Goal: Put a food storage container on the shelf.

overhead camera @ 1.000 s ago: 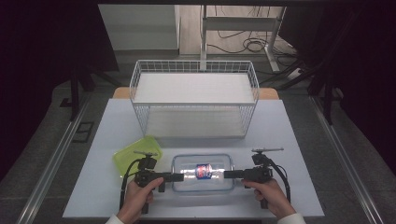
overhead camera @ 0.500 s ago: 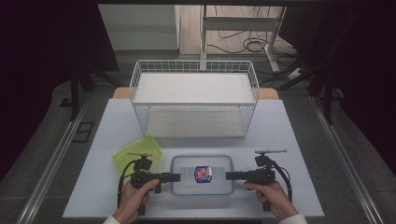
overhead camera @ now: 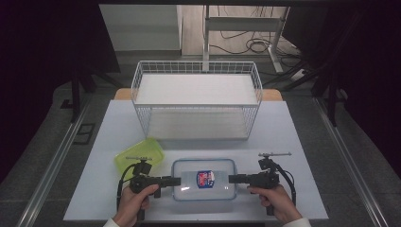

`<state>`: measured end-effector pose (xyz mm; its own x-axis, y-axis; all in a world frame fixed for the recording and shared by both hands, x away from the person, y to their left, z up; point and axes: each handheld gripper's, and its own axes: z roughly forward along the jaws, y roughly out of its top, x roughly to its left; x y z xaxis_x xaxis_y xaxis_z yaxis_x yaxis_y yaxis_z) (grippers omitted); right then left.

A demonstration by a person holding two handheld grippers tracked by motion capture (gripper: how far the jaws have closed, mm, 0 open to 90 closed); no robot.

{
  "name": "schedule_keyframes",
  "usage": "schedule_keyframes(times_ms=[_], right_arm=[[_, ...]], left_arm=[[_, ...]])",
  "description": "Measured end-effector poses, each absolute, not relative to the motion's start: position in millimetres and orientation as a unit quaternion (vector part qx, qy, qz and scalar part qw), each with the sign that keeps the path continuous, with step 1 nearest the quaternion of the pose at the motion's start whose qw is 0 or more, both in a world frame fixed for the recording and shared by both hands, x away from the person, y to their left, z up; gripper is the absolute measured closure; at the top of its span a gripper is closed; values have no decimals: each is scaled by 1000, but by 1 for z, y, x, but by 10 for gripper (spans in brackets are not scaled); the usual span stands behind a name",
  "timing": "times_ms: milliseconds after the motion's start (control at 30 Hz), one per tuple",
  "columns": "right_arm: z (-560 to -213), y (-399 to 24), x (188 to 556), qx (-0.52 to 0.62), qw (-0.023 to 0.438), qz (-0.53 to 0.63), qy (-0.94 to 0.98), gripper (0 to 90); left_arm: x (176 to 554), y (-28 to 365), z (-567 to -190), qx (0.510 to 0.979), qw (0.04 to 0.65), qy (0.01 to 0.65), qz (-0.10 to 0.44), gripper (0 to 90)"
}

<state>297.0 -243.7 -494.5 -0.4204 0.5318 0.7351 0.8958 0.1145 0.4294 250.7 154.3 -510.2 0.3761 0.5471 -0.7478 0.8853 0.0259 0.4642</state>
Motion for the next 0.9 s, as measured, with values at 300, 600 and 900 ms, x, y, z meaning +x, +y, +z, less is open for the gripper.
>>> schedule_keyframes(times_ms=[300,600,900], right_arm=[[-493,-244,296,-498,204,-443,-718,509],[-487,-243,294,-493,191,-446,-722,510],[-473,-246,290,-491,185,-455,-720,515]], left_arm=[[249,155,-509,674,482,532,-174,507],[248,154,-506,671,486,533,-174,512],[247,153,-493,672,493,526,-171,512]])
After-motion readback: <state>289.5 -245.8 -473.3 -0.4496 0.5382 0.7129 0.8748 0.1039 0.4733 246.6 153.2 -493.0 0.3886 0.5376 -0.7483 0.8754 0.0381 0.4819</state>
